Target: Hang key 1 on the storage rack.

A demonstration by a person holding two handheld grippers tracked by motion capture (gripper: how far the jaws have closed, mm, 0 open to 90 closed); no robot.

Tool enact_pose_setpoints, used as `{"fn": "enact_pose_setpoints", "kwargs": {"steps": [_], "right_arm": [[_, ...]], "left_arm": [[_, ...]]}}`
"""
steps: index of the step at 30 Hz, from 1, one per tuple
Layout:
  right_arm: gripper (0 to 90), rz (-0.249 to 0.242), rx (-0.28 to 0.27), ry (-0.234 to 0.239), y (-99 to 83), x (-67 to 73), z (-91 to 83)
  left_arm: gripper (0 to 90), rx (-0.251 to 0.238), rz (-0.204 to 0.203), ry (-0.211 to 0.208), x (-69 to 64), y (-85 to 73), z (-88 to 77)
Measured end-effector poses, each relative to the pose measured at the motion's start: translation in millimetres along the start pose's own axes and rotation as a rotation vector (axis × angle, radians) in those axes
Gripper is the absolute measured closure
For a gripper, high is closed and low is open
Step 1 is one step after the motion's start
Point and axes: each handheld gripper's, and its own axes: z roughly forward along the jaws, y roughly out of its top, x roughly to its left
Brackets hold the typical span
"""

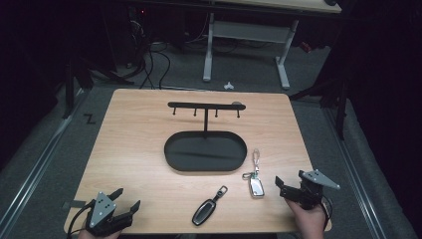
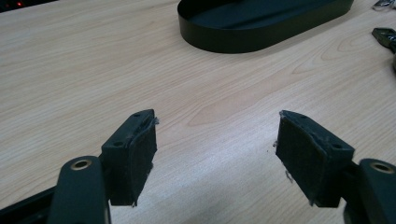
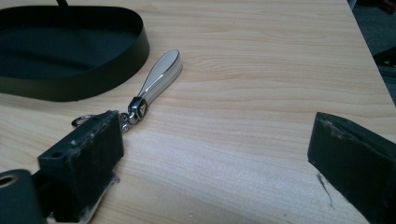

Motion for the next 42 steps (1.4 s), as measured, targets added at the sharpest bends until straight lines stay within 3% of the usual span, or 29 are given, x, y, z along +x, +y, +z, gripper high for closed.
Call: {"fn": "enact_pose_setpoints", "kwargs": {"steps": [6,13,16,20,25,29,35,42], "right_arm": [[6.1,-0.007,0.030,0.007,-9.0,3.5,-2.8],[12.7,-0.022,0.010,-0.007,-10.3,10.7,-8.7],[15.3,-0.026,0.022,-0.003,-6.7,17.1,-7.7],[15.5,-0.062,0.029,0.005,5.8,23.4,-5.2],[17.4,-0.031,0.012,0.075,10.8,32.2,4.2],[17.3,-0.118,0.004,0.092,8.4,50.7,5.9],[24.2,-0.157,-0.008,0.113,1.4,66.0,5.8],[38.7,-0.219,-0.034,0.190,1.8,94.9,4.1]], "left_arm": [[28.0,-0.015,0.007,-0.022,-0.7,9.0,12.1],[27.9,-0.009,-0.014,-0.052,-1.4,19.2,23.7],[29.0,-0.006,-0.036,-0.072,-1.1,18.9,25.2],[29.1,-0.008,-0.035,-0.059,-0.9,19.8,28.1],[28.5,-0.010,-0.026,-0.056,-3.5,21.5,31.8],[25.9,0.004,0.008,-0.053,-9.3,22.0,34.5],[22.1,-0.003,0.008,-0.062,-9.6,23.2,35.0],[21.7,0.000,0.018,-0.068,-9.0,21.6,34.1]]}}
